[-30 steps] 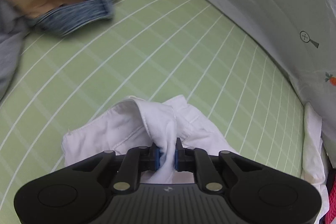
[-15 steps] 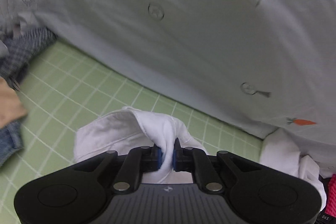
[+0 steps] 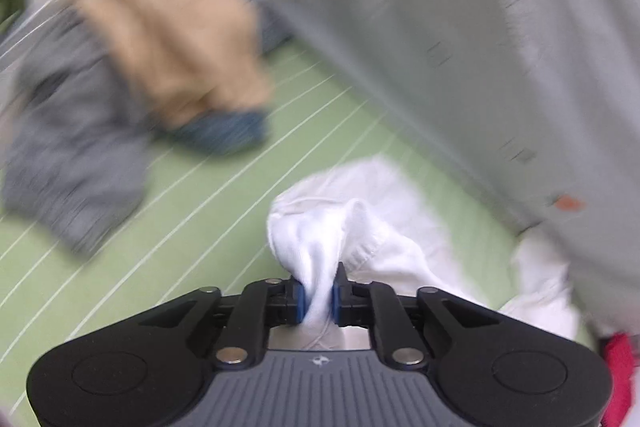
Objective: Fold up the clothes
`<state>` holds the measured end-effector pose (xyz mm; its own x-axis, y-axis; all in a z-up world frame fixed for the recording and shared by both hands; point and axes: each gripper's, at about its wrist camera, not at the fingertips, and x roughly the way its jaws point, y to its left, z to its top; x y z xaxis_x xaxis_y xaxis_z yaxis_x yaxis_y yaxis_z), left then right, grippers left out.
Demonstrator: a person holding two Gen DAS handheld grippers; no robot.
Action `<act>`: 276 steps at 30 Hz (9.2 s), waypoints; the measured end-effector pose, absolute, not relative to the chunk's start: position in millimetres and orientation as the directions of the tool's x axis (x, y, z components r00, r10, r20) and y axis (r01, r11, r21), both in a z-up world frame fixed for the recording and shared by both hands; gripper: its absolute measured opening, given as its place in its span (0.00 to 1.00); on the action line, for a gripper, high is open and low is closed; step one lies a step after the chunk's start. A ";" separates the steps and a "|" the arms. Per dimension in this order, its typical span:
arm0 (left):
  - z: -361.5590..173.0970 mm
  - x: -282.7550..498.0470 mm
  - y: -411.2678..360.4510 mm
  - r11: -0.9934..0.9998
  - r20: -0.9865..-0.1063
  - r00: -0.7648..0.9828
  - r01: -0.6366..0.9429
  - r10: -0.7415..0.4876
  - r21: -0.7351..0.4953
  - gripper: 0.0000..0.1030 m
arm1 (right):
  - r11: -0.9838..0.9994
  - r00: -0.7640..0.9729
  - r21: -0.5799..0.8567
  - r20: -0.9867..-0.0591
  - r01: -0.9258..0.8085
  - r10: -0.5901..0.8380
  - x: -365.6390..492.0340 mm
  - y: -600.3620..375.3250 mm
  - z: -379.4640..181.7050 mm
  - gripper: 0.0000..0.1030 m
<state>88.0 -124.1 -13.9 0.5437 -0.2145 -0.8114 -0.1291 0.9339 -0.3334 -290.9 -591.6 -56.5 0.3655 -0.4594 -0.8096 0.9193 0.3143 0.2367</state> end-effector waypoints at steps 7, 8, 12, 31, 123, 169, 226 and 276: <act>-28.8 54.3 -106.1 0.898 -0.850 0.480 -0.244 -0.216 -0.366 0.61 | 0.289 0.421 0.313 -0.761 0.905 -0.494 -281.3 -585.7 -51.1 0.83; -32.0 51.1 -102.9 0.891 -0.850 0.477 -0.252 -0.225 -0.378 0.65 | 0.291 0.434 0.327 -0.751 0.899 -0.497 -276.3 -588.3 -48.5 0.84; -42.2 42.8 -93.0 0.868 -0.856 0.458 -0.294 -0.239 -0.400 0.71 | 0.283 0.443 0.344 -0.755 0.895 -0.483 -266.8 -595.7 -51.3 0.84; -41.8 52.2 -120.7 0.812 -0.764 0.472 -0.156 -0.439 -0.562 0.91 | 0.340 0.411 0.280 -0.807 0.898 -0.423 -249.7 -573.7 -65.5 0.84; 10.1 -128.6 -356.8 0.967 -0.745 0.621 0.095 -0.243 -0.236 0.96 | 0.647 0.477 0.067 -0.732 0.760 -0.486 -384.3 -793.9 -89.2 0.79; 18.7 -9.2 -259.6 0.979 -0.755 0.642 -0.037 -0.131 -0.201 0.96 | 0.744 0.695 0.263 -0.627 0.614 -0.352 -182.9 -752.2 -58.4 1.00; -85.8 245.4 -233.9 0.967 -0.878 0.466 -0.155 -0.108 -0.202 0.96 | 0.650 0.444 0.101 -0.807 0.753 -0.389 48.4 -687.7 -81.3 0.84; -104.6 175.6 -298.1 0.988 -0.882 0.463 0.153 -0.082 -0.012 0.91 | 0.975 0.537 -0.033 -0.831 0.218 -0.148 49.4 -584.5 -103.3 0.96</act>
<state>175.6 -298.1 -104.6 0.4633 -0.0821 -0.8824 0.1530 0.9882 -0.0116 49.4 -584.5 -103.3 0.5368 -0.1484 -0.8305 0.2183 0.9753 -0.0331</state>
